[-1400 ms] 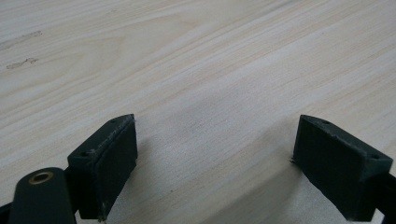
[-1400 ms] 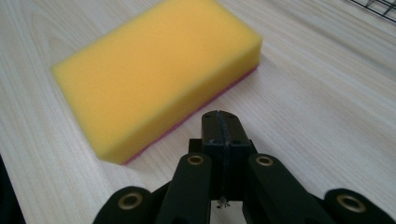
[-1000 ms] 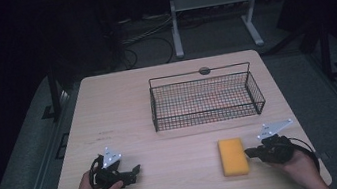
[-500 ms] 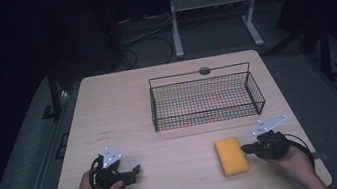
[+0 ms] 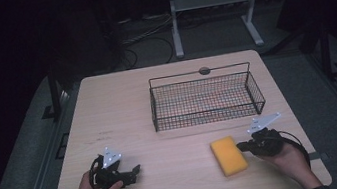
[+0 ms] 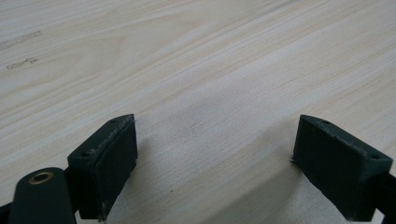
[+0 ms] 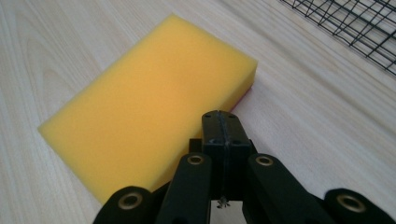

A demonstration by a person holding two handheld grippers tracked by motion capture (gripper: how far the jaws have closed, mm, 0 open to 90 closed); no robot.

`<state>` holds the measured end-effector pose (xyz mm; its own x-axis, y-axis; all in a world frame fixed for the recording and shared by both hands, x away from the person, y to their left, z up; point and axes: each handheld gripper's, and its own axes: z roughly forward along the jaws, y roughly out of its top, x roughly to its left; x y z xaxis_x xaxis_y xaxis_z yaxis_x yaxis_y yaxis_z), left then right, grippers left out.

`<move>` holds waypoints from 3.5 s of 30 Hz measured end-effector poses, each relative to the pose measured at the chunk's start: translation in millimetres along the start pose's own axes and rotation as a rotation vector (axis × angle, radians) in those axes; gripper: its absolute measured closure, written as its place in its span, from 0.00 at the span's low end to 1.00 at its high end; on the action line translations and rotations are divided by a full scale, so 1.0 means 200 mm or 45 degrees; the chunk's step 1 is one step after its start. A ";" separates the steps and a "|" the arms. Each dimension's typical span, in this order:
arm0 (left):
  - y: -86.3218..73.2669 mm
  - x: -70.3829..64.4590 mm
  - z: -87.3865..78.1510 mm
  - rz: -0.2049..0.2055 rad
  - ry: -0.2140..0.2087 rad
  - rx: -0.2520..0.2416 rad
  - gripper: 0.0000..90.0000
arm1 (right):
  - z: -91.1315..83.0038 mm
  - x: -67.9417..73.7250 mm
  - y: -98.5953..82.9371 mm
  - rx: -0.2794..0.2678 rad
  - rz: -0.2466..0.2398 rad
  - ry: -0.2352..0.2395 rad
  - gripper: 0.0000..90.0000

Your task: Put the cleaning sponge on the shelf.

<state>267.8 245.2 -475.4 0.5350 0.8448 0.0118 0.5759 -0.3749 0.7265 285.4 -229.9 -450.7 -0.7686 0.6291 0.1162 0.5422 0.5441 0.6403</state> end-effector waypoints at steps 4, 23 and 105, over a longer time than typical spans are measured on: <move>0.00 0.00 0.00 0.001 0.000 0.003 0.14 | 0.01 0.00 0.02 0.001 -0.018 -0.003 1.00; 0.00 0.00 0.00 -0.004 0.003 0.003 0.14 | 0.08 0.00 0.12 0.002 -0.024 0.009 1.00; 0.00 -0.01 0.00 -0.011 0.009 0.002 0.14 | 0.12 0.05 0.35 0.105 0.031 0.019 0.25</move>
<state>266.9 244.5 -475.3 0.5260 0.8504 0.0105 0.5814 -0.3685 0.7254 323.2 -172.3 -423.3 -0.7596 0.6345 0.1424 0.5861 0.5731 0.5728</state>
